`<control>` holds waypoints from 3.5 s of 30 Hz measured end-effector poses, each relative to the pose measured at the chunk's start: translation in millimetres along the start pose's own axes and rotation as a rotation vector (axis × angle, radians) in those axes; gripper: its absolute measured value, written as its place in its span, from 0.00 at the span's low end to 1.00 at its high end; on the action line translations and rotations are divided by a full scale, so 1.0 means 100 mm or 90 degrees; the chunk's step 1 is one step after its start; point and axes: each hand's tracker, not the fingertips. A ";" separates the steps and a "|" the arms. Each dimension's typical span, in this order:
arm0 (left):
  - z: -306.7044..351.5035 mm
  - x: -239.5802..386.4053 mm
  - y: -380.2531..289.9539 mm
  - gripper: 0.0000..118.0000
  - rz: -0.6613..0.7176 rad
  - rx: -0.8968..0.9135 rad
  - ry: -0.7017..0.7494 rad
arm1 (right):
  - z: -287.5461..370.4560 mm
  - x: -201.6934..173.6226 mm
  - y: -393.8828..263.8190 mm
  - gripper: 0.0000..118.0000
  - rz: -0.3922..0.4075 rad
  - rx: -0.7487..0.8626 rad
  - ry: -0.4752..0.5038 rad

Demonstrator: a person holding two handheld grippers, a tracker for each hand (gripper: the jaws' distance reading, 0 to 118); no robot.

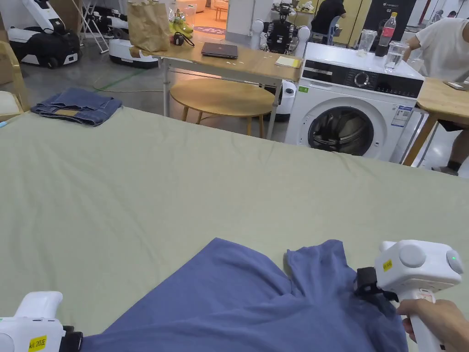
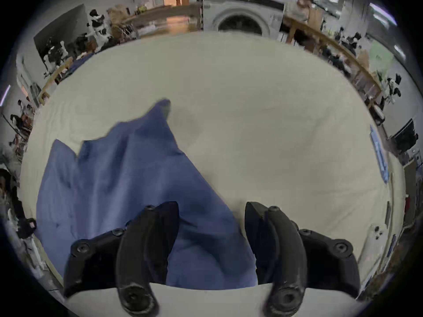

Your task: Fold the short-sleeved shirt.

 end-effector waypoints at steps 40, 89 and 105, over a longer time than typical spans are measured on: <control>1.78 1.03 2.75 0.00 -0.178 0.381 -0.048 | 3.17 0.37 0.17 0.00 -0.043 0.566 -0.134; 2.02 0.80 2.43 0.00 -0.167 0.404 -0.079 | 3.66 0.29 -0.73 0.00 0.009 0.618 -0.223; 1.46 0.10 0.22 0.00 -0.133 0.233 -0.111 | 2.79 0.26 -2.77 0.00 0.026 0.456 -0.214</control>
